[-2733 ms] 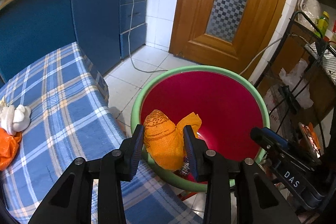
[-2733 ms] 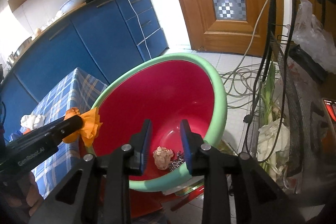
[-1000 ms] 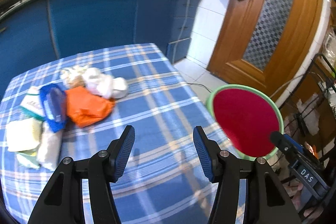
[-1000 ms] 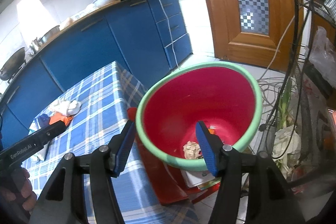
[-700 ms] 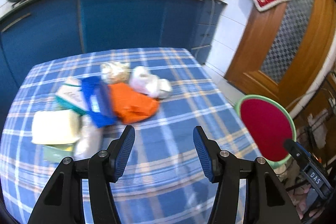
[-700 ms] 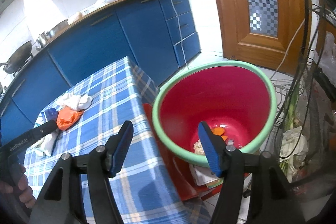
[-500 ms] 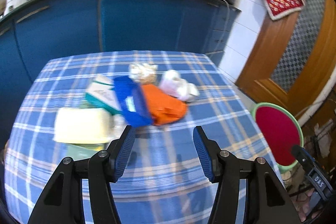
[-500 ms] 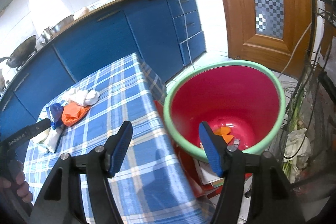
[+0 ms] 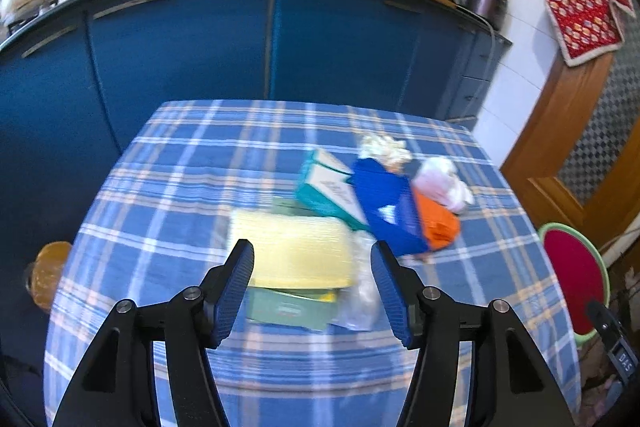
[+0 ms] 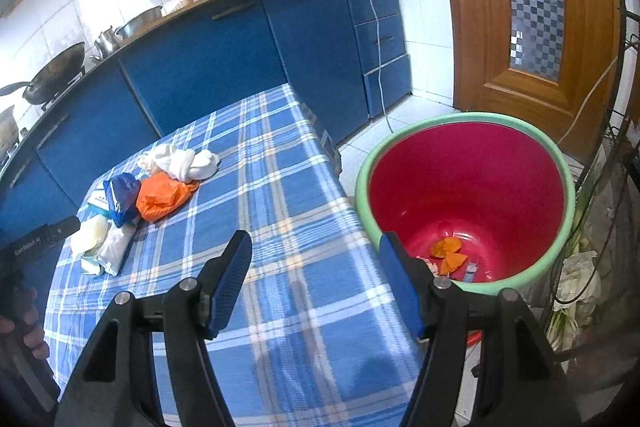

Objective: Collect trash
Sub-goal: 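Move both open tools back over the table toward the yellow sponge, then grasp the yellow sponge with the left tool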

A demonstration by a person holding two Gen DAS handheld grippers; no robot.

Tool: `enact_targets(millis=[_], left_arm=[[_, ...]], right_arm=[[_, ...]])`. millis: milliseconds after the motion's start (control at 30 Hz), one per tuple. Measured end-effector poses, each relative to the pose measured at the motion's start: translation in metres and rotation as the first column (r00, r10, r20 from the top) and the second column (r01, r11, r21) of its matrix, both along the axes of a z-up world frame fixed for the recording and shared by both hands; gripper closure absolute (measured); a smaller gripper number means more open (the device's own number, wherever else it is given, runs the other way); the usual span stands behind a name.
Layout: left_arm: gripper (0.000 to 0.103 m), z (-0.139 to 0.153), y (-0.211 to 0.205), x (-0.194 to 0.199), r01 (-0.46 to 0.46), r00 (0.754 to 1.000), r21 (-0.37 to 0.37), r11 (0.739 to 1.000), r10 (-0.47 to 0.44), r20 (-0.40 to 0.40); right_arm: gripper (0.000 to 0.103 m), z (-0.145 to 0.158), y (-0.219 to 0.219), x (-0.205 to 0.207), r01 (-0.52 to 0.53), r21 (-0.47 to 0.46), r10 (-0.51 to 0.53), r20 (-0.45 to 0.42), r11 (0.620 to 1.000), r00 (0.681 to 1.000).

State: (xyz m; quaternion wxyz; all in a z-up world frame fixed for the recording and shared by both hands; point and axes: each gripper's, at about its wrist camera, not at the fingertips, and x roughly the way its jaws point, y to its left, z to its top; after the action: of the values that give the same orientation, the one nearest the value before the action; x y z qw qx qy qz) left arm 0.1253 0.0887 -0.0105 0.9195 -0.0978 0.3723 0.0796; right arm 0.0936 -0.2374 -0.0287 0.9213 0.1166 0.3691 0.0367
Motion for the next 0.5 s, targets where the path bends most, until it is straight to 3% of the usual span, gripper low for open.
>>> enact_targets(millis=[133, 500], left_arm=[[0.029, -0.005, 0.017, 0.003, -0.039, 0.999, 0.005, 0.999, 0.039, 0.004], [0.025, -0.027, 0.045, 0.021, -0.065, 0.997, -0.063, 0.996, 0.063, -0.034]], right_arm=[[0.036, -0.001, 0.008, 0.002, -0.012, -0.010, 0.012, -0.008, 1.000, 1.000], [0.036, -0.004, 0.031, 0.006, -0.047, -0.044, 0.046, -0.027, 0.998, 0.999]])
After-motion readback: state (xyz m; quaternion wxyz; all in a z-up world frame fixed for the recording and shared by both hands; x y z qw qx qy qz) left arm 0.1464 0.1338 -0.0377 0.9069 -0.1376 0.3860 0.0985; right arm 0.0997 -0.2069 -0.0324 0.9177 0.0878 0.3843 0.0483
